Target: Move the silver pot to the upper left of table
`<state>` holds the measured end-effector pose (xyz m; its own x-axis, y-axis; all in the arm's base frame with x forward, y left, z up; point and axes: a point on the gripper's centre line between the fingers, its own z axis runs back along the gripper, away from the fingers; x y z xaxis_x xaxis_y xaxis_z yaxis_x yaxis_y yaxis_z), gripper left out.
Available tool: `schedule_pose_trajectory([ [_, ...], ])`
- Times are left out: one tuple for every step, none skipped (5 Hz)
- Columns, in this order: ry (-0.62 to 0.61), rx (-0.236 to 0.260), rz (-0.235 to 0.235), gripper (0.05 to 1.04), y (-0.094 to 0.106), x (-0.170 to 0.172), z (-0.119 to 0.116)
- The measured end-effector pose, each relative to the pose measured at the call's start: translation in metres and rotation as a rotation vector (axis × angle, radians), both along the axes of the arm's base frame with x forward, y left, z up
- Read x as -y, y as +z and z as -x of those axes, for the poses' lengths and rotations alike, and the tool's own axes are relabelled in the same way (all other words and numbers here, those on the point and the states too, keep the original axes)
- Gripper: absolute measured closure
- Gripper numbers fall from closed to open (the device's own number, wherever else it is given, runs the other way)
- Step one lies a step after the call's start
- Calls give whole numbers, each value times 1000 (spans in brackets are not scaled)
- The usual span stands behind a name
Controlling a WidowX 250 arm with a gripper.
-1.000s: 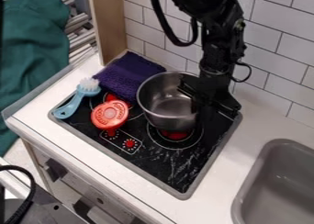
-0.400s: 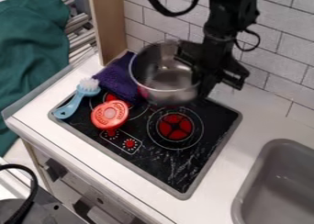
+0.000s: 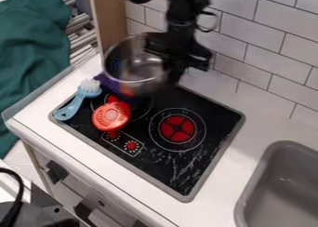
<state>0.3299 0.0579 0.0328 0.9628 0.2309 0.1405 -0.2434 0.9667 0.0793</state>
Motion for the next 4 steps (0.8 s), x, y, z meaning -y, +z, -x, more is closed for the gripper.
schedule_pose_trajectory([
  [26,-12,-2,1029,-8,-23,-3],
  [23,-18,2,1029,-18,-34,-7],
  [7,-11,1,1029,-21,-37,-19],
  [-5,-22,-4,1029,-26,-38,-26],
])
